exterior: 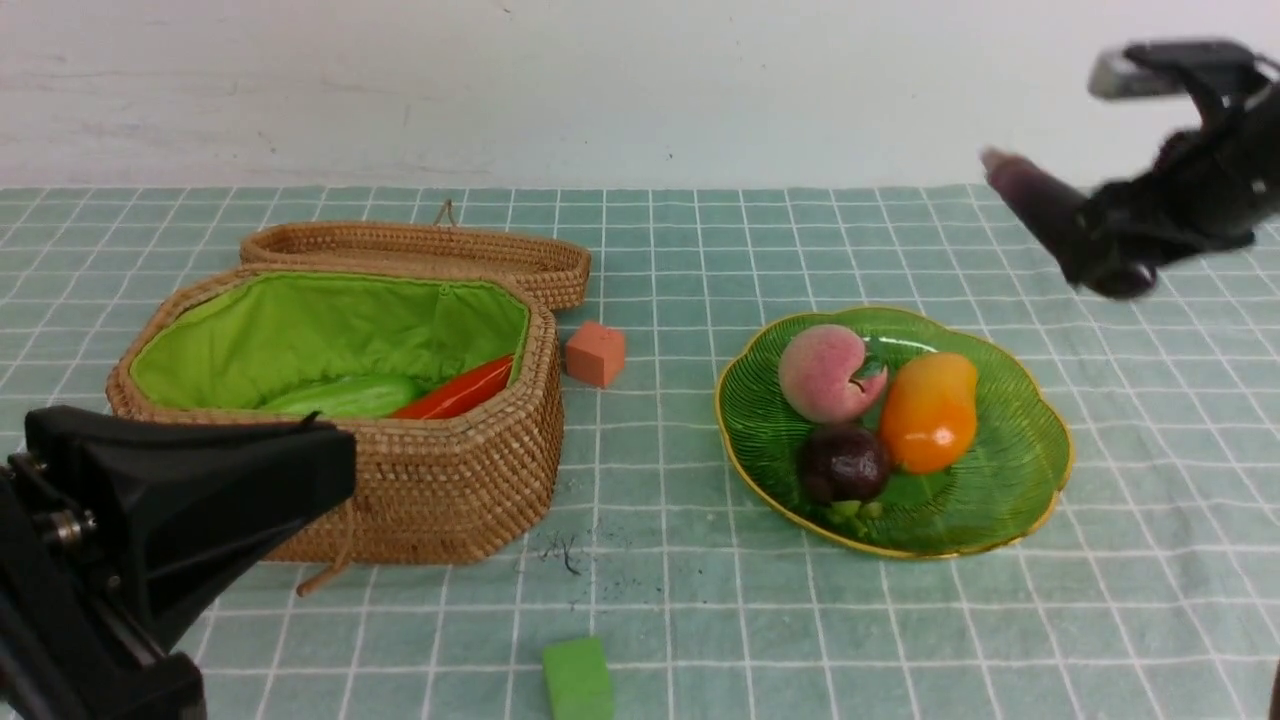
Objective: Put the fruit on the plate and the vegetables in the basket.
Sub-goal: Grab an eggplant with your right arm and place it in the basket on the left.
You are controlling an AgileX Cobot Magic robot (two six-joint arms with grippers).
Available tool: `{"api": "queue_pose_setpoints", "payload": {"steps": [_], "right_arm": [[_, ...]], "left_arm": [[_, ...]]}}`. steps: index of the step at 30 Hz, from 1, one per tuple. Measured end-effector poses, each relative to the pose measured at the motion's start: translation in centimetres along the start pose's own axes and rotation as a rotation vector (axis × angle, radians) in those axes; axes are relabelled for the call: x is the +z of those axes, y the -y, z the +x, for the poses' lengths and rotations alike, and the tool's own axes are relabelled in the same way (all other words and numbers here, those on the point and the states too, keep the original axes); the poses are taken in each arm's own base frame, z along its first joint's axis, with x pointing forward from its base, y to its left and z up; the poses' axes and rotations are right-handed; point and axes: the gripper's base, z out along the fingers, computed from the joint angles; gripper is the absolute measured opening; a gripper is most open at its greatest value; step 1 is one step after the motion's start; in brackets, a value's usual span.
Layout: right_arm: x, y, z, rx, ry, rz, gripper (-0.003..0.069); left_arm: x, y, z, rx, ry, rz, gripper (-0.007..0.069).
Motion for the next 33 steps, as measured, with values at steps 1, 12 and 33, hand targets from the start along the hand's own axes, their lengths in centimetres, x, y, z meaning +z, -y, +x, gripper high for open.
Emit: {"api": "queue_pose_setpoints", "payload": {"steps": [1,12,33], "right_arm": [[-0.3,-2.1,-1.0,-0.061,0.06,-0.045,0.0419],[6.6,-24.3,-4.4,-0.417,0.418,-0.519,0.0419],[-3.3,-21.0,-3.5,-0.232,-0.041,-0.384,0.0454]], "left_arm": [[0.0,-0.4,0.0,-0.002,-0.008,-0.033,0.0004],[-1.3,-3.9,0.0,-0.113,0.015,-0.376,0.0004],[-3.0,-3.3,-0.8,-0.103,0.127,-0.326,0.0]]}}
